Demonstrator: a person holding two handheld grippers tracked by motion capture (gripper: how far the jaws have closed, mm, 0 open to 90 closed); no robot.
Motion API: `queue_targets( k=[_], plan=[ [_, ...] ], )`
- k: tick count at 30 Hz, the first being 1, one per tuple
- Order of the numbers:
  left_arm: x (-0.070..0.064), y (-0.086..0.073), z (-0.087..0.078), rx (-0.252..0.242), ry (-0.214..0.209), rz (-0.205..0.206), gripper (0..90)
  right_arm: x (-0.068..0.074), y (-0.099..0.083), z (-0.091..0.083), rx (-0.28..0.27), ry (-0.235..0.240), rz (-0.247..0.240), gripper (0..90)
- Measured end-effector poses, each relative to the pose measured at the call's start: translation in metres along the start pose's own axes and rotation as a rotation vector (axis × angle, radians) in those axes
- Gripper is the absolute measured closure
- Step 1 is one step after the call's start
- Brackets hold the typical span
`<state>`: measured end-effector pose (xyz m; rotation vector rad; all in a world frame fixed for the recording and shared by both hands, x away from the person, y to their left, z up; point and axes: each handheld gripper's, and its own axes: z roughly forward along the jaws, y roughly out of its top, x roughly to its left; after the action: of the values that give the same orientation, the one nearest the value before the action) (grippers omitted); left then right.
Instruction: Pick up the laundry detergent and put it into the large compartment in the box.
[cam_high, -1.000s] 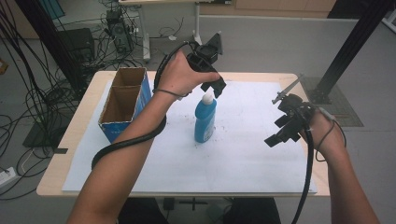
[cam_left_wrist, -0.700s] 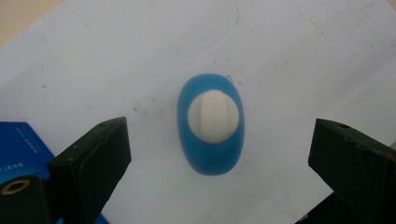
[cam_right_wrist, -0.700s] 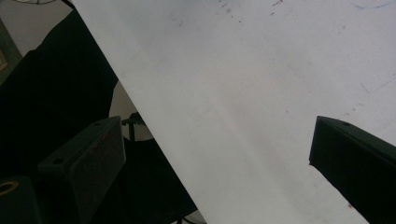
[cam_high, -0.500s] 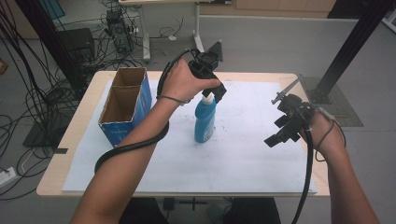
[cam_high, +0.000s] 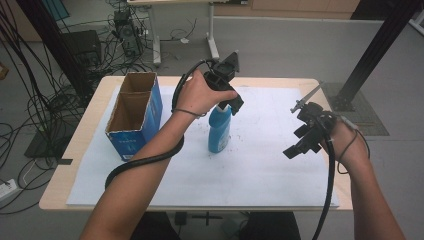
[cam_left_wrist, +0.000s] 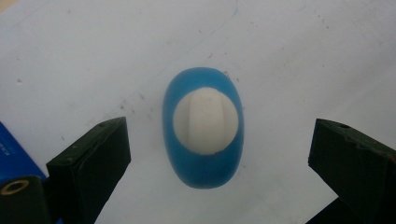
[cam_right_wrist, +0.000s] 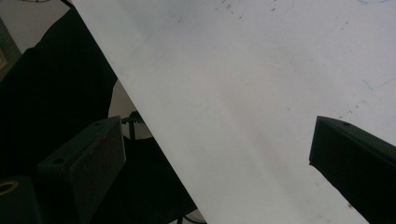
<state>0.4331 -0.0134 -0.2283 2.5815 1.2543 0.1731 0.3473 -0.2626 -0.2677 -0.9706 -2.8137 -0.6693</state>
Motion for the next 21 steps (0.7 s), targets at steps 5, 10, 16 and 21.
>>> queue_targets(
  k=[5, 10, 16, 21],
  plan=[
    [0.000, 0.000, 0.007, 0.009, 0.004, -0.004, 6.0, 0.000, 0.000, 0.001, 0.000, -0.001, -0.003, 3.3],
    [0.000, 0.000, 0.013, 0.011, 0.017, -0.010, 6.1, 0.000, -0.002, 0.002, 0.006, -0.003, -0.004, 3.3],
    [0.001, 0.000, 0.016, 0.010, 0.017, -0.015, 6.1, 0.000, -0.003, 0.002, 0.001, -0.004, -0.004, 3.3],
    [-0.001, 0.000, 0.019, 0.005, 0.027, -0.017, 6.1, 0.000, -0.004, 0.002, 0.002, -0.003, -0.003, 3.3]
  ],
)
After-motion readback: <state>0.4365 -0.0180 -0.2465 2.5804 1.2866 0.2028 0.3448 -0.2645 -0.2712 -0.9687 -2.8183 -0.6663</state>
